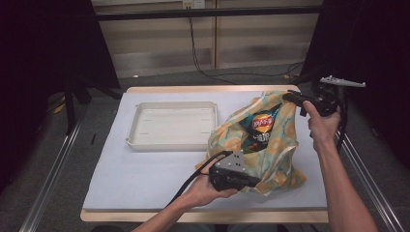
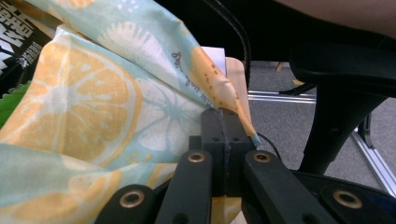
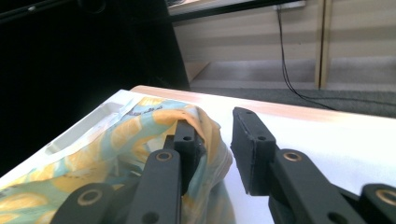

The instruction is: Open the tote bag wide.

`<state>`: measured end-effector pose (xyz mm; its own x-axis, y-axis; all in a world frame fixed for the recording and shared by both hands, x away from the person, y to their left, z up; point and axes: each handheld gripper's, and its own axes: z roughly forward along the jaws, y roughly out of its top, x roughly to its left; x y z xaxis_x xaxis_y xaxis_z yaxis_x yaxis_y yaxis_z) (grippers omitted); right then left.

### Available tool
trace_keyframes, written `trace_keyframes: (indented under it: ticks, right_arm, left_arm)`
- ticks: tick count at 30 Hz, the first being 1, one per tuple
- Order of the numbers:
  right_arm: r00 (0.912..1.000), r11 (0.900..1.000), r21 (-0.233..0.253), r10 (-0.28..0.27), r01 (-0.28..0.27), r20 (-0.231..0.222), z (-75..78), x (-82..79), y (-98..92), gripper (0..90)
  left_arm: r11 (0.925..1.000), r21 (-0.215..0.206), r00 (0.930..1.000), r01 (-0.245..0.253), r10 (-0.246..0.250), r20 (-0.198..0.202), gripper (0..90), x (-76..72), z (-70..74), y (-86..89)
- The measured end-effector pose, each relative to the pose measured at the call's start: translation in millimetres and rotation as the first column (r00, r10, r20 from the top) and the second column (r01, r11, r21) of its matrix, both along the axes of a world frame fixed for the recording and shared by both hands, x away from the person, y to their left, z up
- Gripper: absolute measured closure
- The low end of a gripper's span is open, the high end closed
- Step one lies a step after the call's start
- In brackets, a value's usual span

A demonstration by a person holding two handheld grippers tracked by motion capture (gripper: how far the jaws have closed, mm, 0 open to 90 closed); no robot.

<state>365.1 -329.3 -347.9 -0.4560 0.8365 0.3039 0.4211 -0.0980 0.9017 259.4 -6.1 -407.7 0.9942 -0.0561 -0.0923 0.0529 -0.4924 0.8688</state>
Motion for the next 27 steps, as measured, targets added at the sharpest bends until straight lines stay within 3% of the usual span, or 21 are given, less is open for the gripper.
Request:
trace_keyframes:
  ticks: [3,7,10,11,14,17,18,19,23,27]
  right_arm:
    - [0.9991,0.999,0.026,-0.036,0.036,-0.021,-10.4,0.8,-6.9,70.0]
    - [0.9944,0.997,0.048,-0.064,0.068,-0.084,-24.2,0.5,-16.3,83.8]
    - [0.9873,0.994,0.077,-0.072,0.084,-0.141,-34.1,-0.1,-23.3,86.4]
    - [0.9852,0.993,0.094,-0.053,0.068,-0.163,-36.5,-0.6,-24.7,87.0]
    - [0.9834,0.996,0.082,-0.004,0.019,-0.182,-40.4,-5.8,-25.8,89.4]
    - [0.9788,0.996,0.08,0.059,-0.044,-0.196,-44.6,-13.1,-23.1,90.0]
    - [0.977,0.993,0.099,0.077,-0.058,-0.199,-45.7,-15.3,-22.5,90.0]
    - [0.9758,0.992,0.104,0.09,-0.07,-0.199,-46.4,-17.8,-21.7,90.0]
    - [0.9648,0.987,0.077,0.155,-0.141,-0.213,-47.5,-25.9,-11.3,90.0]
    - [0.9616,0.978,0.07,0.206,-0.196,-0.181,-46.9,-35.6,-1.2,90.0]
  left_arm:
    - [1.0,-0.004,1.0,0.004,-0.004,0.0,90.0,1.4,0.2,1.9]
    - [0.9999,-0.007,0.9999,-0.011,0.011,-0.003,90.0,4.1,1.0,6.4]
    - [0.9998,-0.004,0.9998,-0.02,0.02,0.002,90.0,6.2,0.7,9.3]
    - [0.9997,-0.011,0.9998,-0.02,0.02,0.0,90.0,6.2,0.6,10.0]
    - [0.9987,-0.026,0.999,-0.045,0.045,-0.004,88.7,8.7,2.6,12.2]
    - [0.9965,-0.05,0.9977,-0.068,0.067,-0.012,75.7,11.8,4.4,13.8]
    - [0.9965,-0.05,0.9977,-0.068,0.067,-0.012,72.5,11.8,4.4,13.8]
    - [0.9936,-0.057,0.9952,-0.098,0.098,-0.01,66.2,12.1,6.9,15.8]
    - [0.9879,-0.088,0.9918,-0.127,0.126,-0.016,54.2,14.8,13.0,21.5]
    - [0.9777,-0.128,0.986,-0.167,0.166,-0.018,50.9,22.7,23.4,31.0]
